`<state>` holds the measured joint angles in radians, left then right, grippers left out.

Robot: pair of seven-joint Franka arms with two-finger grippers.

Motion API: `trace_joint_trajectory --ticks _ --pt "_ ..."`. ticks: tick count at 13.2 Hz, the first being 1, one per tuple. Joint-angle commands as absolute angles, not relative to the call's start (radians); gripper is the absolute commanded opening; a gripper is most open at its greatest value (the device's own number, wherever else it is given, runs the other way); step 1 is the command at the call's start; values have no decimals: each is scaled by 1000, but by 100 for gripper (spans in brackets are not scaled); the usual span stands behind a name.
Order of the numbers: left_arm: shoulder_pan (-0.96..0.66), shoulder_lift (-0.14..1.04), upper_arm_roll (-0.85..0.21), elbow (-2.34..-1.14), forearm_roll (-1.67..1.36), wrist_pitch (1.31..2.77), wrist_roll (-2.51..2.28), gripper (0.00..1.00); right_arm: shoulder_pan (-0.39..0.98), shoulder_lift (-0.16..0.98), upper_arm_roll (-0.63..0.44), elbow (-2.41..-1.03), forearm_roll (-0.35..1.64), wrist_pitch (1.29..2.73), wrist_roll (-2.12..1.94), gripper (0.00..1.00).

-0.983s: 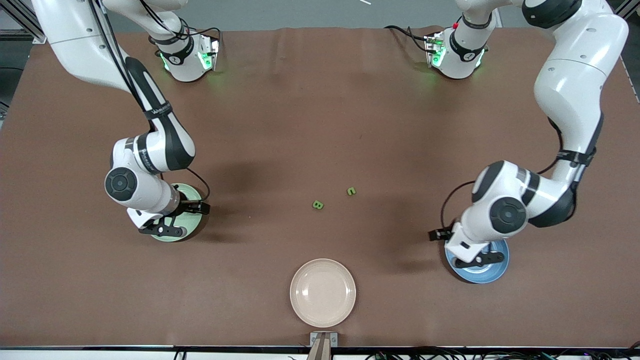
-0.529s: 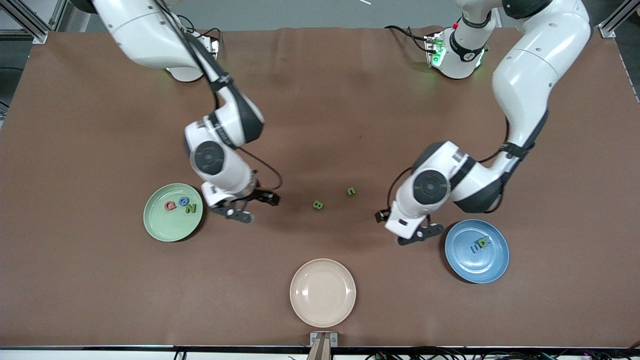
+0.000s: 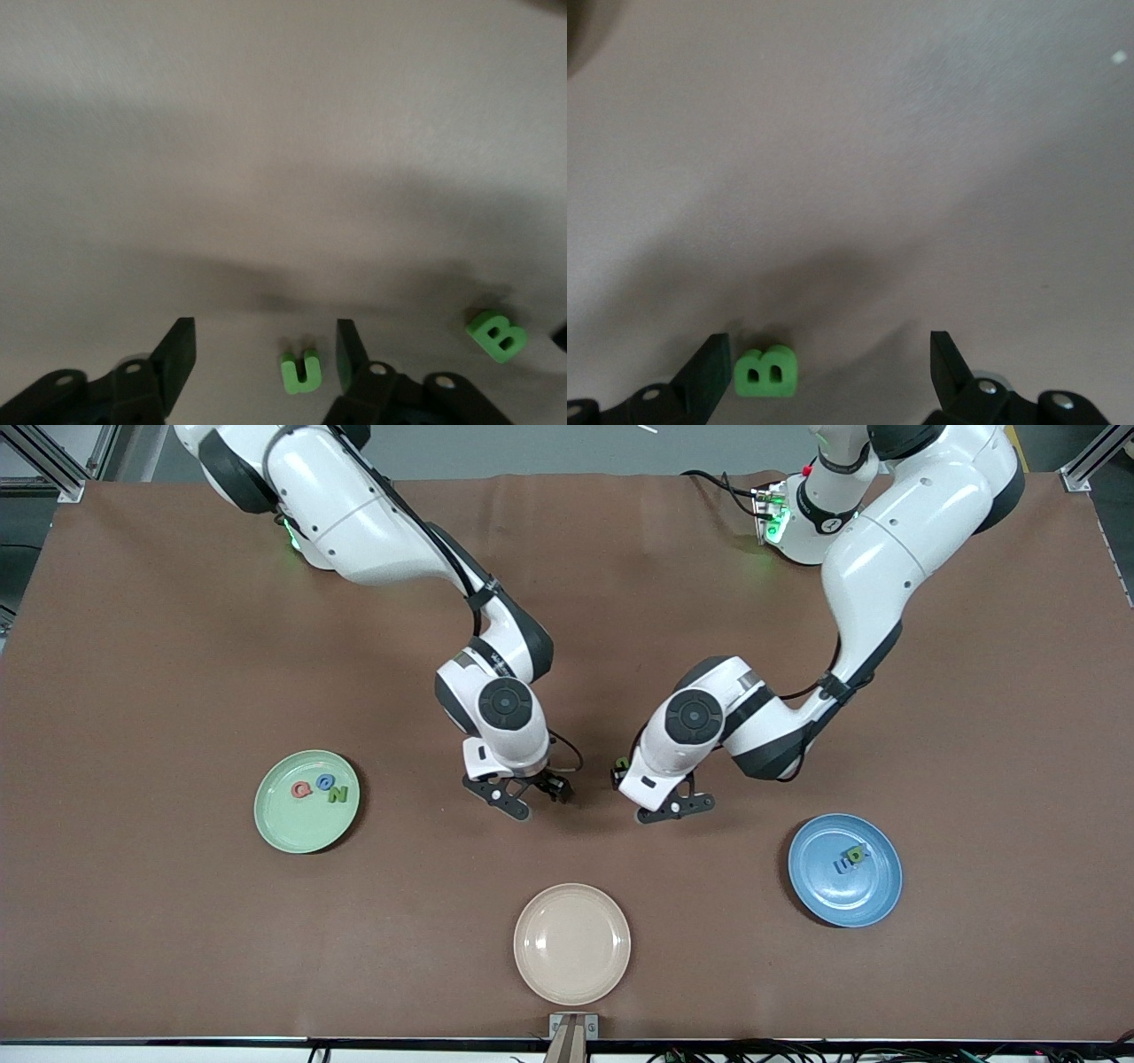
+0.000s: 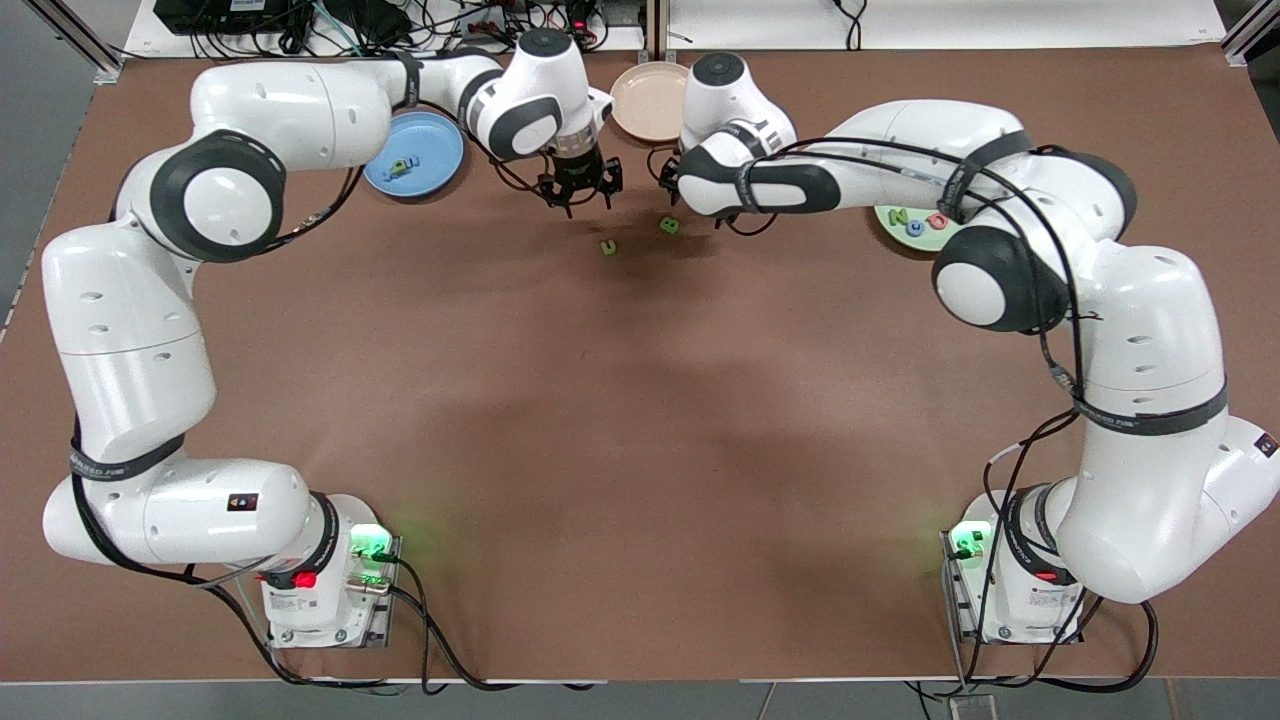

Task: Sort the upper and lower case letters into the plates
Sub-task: 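Grasp the green u with the left gripper while the right gripper grasps green B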

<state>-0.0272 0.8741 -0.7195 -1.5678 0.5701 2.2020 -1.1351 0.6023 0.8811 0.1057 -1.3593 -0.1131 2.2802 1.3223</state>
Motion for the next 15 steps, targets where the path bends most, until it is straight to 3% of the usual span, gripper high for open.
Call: trace_joint_trajectory --ticks 1,6,12,14,15 --pt "-78 871 -678 -1571 575 2227 -1195 69 647 962 74 -1247 -135 2269 1391 95" --pt "-101 897 -678 -1572 574 2261 -1267 65 684 976 66 -1253 -137 2284 1397 73" --pt "-123 913 -678 -1582 571 2253 -1396 56 701 977 67 -1253 -133 2287 1411 61" --pt "-130 910 -678 -1592 571 2250 -1414 53 707 976 67 -1253 -130 2287 1411 45" --pt "-130 908 -678 -1600 571 2249 -1414 50 707 976 67 -1255 -127 2287 1411 26"
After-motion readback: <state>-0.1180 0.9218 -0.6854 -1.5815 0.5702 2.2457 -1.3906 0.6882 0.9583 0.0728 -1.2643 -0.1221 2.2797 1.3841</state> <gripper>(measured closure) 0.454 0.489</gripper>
